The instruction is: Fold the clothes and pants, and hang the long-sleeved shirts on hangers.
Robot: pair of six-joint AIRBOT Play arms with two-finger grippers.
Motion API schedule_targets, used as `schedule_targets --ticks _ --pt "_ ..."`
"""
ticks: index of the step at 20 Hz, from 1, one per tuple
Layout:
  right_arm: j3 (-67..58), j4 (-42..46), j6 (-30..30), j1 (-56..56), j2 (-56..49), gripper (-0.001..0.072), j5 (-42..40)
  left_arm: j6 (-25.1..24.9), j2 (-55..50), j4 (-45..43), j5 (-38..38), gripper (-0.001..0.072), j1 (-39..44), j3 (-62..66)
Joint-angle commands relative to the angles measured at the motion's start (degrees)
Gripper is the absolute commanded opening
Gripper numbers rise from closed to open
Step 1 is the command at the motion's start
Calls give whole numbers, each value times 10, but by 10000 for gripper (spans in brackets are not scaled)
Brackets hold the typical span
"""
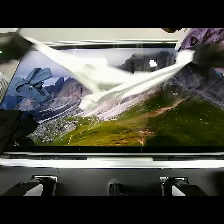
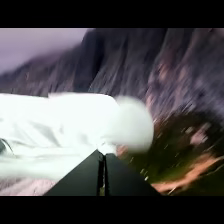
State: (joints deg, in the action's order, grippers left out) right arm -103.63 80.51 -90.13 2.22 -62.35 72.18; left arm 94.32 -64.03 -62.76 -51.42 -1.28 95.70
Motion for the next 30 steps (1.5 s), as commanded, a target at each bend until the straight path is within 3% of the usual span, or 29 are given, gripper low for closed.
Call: schedule_targets --ticks 1,7,11,14,17,22,25,27,29,30 --pt "-75 81 -26 0 70 27 -8 16 108 -97 -2 11 -14 62" --pt "-75 117 -54 0 171 27 -37 160 231 -277 -4 11 -14 61" --pt "-75 112 -98 0 125 28 -35 177 198 -294 -88 12 -14 56" --pt "-75 64 -106 0 27 28 -25 168 126 -269 -143 14 -14 17" --pt "-75 6 -106 0 -111 28 9 129 14 -235 -139 14 -13 -36" --pt "-75 -33 -120 0 -340 27 78 126 -233 -214 -129 14 9 -65" --pt "-75 -55 -131 0 -414 27 81 126 -336 -136 -129 19 12 -65" --pt "-75 -54 -132 0 -426 27 70 125 -358 -77 -130 159 2 -65" --pt "-75 -47 -131 0 -421 27 66 107 -346 -35 -139 608 -22 -65" --pt "-75 -43 -129 0 -418 27 70 104 -332 -25 -154 720 -39 -65"
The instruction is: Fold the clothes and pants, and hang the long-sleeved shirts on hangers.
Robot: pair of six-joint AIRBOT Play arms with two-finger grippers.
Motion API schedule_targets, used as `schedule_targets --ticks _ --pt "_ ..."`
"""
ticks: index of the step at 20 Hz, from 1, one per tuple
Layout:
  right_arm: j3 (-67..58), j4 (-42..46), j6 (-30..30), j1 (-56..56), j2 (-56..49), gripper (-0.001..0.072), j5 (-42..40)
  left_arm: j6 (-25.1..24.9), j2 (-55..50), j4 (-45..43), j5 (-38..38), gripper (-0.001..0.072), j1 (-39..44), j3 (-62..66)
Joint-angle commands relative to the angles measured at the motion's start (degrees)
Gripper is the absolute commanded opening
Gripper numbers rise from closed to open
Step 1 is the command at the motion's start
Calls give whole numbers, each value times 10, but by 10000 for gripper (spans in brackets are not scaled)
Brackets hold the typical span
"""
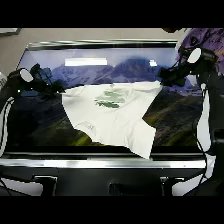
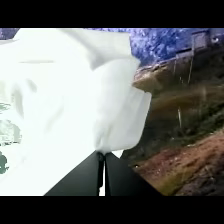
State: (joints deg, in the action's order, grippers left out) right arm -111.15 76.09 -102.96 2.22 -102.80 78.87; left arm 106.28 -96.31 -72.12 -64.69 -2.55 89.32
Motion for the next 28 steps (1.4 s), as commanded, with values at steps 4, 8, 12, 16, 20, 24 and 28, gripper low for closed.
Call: schedule_targets --ticks 4,8,12,16,20,24,28 --pt "0 35 14 0 11 27 23 -28 99 65 -99 720 -88 -36" --pt "0 71 20 0 29 27 45 27 274 108 -83 720 -94 -251" --pt "0 69 17 0 30 27 59 93 416 222 14 720 31 -500" --pt "0 69 17 0 30 27 85 139 437 292 163 720 214 -606" --pt "0 69 17 0 30 27 104 159 377 346 290 720 346 -608" --pt "0 68 17 0 32 27 121 150 303 396 343 720 397 -595" --pt "0 69 17 0 37 27 121 135 243 396 343 720 405 -549"
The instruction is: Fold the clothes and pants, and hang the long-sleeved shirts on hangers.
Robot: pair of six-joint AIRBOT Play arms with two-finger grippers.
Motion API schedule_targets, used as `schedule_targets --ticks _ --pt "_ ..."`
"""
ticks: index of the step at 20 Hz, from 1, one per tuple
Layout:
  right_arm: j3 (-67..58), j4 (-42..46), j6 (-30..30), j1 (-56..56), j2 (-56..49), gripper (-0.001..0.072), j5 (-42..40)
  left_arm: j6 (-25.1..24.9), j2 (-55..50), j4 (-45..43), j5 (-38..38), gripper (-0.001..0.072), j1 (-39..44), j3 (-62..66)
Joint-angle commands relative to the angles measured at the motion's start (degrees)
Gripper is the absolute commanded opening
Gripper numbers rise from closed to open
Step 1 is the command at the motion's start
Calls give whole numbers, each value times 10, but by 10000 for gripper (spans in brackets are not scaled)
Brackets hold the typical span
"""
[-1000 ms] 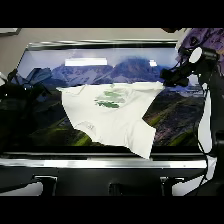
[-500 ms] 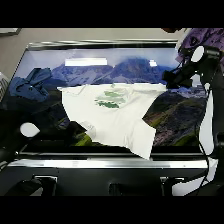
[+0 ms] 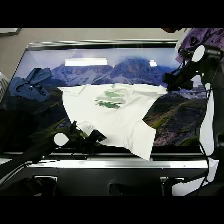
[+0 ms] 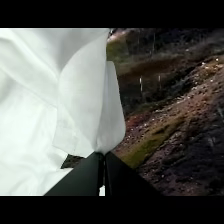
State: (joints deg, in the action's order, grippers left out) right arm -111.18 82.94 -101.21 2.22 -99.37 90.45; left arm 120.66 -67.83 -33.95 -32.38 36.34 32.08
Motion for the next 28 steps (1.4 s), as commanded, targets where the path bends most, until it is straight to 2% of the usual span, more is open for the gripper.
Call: schedule_targets --ticks 1,3,5,6,9,10,13,16,19,22,25,28 --pt "0 0 0 0 4 27 6 -9 -56 14 20 720 16 33" --pt "0 0 -1 0 5 27 9 -9 -85 14 19 706 16 52" --pt "0 1 -2 0 8 27 9 -21 -106 14 20 568 16 72" --pt "0 1 -2 0 11 27 9 -27 -116 14 20 482 15 83" --pt "0 2 -2 0 21 27 5 -78 -130 14 16 85 9 127" --pt "0 3 -2 0 25 27 3 -92 -129 14 9 16 -2 139" --pt "0 3 -2 0 45 27 -21 -148 -104 -12 -52 13 -68 188" --pt "-1 16 -2 0 92 26 -87 -146 -41 -134 -125 10 -164 275" --pt "-1 39 -2 0 171 26 -177 -159 28 -238 -176 10 -264 422" --pt "-3 78 -2 0 268 26 -232 -226 75 -253 -213 12 -353 586" --pt "-3 105 -1 0 373 27 -257 -234 115 -253 -272 12 -440 713" --pt "-3 106 1 0 466 27 -257 -234 169 -262 -293 12 -499 756"
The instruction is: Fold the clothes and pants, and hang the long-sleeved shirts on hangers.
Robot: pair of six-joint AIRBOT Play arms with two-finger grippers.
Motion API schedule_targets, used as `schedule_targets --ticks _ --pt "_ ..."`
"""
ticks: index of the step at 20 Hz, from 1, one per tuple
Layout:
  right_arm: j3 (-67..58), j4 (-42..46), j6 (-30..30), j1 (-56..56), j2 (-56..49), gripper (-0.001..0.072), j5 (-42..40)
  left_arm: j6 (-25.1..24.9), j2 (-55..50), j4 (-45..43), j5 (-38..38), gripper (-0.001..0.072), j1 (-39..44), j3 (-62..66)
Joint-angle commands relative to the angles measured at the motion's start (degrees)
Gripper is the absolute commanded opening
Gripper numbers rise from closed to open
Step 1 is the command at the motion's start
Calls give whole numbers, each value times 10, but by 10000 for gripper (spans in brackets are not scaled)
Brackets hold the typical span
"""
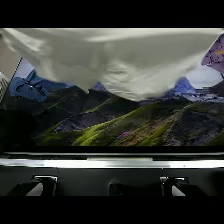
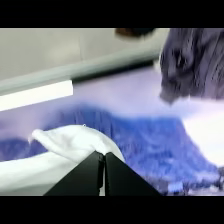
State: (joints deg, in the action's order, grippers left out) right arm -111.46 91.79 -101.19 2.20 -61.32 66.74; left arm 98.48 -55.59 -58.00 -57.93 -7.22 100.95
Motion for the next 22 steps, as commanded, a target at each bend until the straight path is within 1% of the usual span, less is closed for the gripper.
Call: schedule_targets --ticks 1,3,6,8,10,12,14,16,17,19,22 --pt "0 17 5 0 112 27 -10 -12 70 -28 -42 13 -77 67" --pt "0 19 20 0 158 27 12 -1 107 -46 -60 13 -93 67" --pt "0 21 19 0 188 27 21 61 131 -101 -92 12 -101 67" --pt "0 21 17 0 177 27 22 66 119 -108 -113 12 -101 66" --pt "0 16 6 0 136 27 30 64 79 -95 -148 12 -101 66" --pt "0 2 1 0 66 27 59 39 10 -71 -200 13 -94 66" --pt "0 -25 -7 0 -28 27 104 23 -80 -63 -245 13 -79 66" --pt "0 -61 -9 0 -134 27 140 -6 -182 -65 -251 13 -55 66" --pt "0 -77 -9 0 -190 28 148 -10 -233 -66 -250 13 -45 66" --pt "0 -87 -9 -3 -288 28 141 -10 -345 -66 -250 13 -23 66" --pt "0 -111 -9 -11 -414 28 105 -8 -482 -65 -235 13 5 66"
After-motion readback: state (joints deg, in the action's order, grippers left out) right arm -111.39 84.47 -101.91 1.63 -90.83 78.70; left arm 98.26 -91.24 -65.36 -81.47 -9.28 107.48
